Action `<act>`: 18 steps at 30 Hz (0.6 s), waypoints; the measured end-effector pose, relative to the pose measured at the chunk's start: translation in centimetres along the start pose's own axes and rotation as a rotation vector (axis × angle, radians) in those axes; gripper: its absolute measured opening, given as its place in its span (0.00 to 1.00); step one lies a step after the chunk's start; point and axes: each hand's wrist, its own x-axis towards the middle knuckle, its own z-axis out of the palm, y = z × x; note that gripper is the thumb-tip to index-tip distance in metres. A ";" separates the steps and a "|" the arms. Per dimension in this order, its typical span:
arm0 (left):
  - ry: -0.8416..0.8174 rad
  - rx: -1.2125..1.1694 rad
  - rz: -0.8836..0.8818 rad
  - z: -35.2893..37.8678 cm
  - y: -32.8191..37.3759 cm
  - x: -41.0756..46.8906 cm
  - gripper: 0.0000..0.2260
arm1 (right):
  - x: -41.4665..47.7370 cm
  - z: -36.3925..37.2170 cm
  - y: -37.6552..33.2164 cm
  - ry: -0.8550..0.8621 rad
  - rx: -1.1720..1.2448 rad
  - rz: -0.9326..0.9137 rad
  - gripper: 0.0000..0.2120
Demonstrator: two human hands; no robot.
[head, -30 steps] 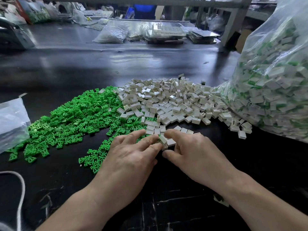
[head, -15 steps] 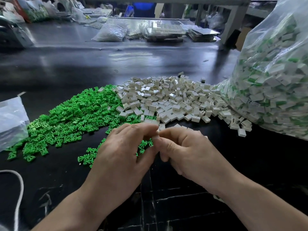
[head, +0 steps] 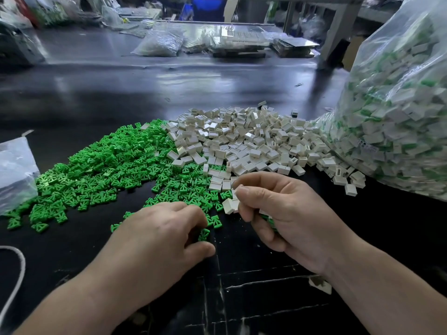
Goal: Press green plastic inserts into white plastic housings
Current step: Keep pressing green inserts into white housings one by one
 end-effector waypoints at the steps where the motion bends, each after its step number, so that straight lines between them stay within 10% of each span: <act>1: 0.011 0.019 0.010 0.2 0.2 0.0 0.19 | 0.1 0.0 0.1 0.002 0.012 0.018 0.04; 18: 0.050 0.083 0.040 0.8 1.0 0.2 0.07 | 0.5 -0.5 0.4 -0.004 0.168 0.156 0.19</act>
